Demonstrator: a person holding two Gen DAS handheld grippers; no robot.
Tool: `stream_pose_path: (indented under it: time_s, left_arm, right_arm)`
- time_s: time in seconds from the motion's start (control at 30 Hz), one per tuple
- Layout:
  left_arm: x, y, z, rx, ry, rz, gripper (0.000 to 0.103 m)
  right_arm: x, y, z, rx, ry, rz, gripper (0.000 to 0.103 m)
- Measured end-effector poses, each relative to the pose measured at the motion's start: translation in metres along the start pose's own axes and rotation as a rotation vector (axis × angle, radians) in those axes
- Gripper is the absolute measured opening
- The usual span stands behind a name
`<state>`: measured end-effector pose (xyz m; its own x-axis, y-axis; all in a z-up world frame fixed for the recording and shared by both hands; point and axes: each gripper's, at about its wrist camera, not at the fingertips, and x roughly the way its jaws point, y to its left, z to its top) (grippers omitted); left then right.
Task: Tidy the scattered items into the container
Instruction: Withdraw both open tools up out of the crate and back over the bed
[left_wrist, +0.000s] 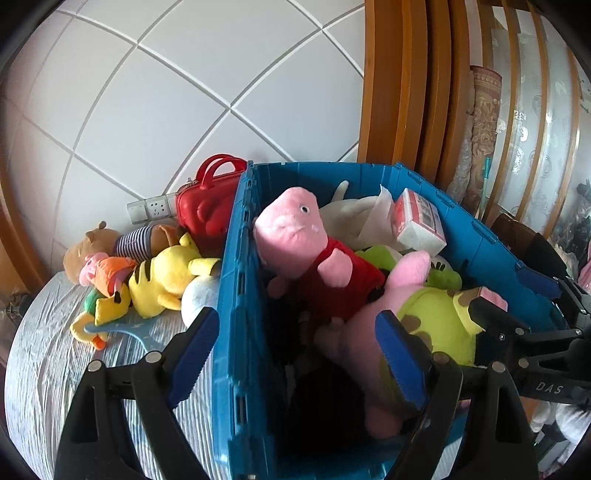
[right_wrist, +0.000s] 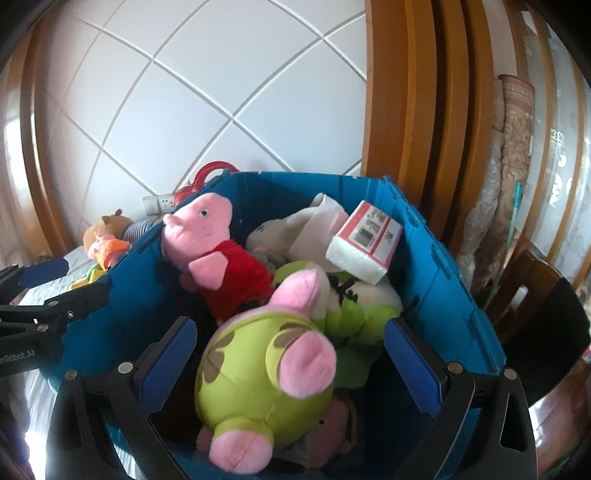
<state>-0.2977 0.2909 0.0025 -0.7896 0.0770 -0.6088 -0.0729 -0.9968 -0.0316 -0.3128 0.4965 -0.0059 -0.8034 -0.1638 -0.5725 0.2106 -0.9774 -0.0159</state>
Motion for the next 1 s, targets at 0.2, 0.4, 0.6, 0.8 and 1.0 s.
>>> stream_pose_path:
  time_s: [0.2, 0.4, 0.6, 0.8, 1.0]
  left_arm:
    - [-0.011, 0.001, -0.012, -0.016, -0.009, 0.019, 0.087]
    - [-0.024, 0.002, -0.028, -0.048, -0.018, 0.033, 0.087]
    - [-0.040, 0.011, -0.042, -0.055, -0.023, 0.046, 0.087]
    - [-0.059, 0.044, -0.053, -0.081, -0.042, 0.055, 0.087]
    - [-0.080, 0.099, -0.070, -0.097, -0.045, 0.071, 0.087]
  right_arm:
    - [-0.005, 0.003, -0.011, -0.012, 0.002, 0.005, 0.102]
    - [-0.015, 0.003, -0.021, -0.013, -0.012, 0.021, 0.102]
    - [-0.025, 0.016, -0.023, -0.011, -0.034, 0.049, 0.102]
    - [-0.029, 0.051, -0.023, -0.044, -0.032, 0.066, 0.102]
    - [-0.042, 0.110, -0.023, -0.045, -0.062, 0.088, 0.102]
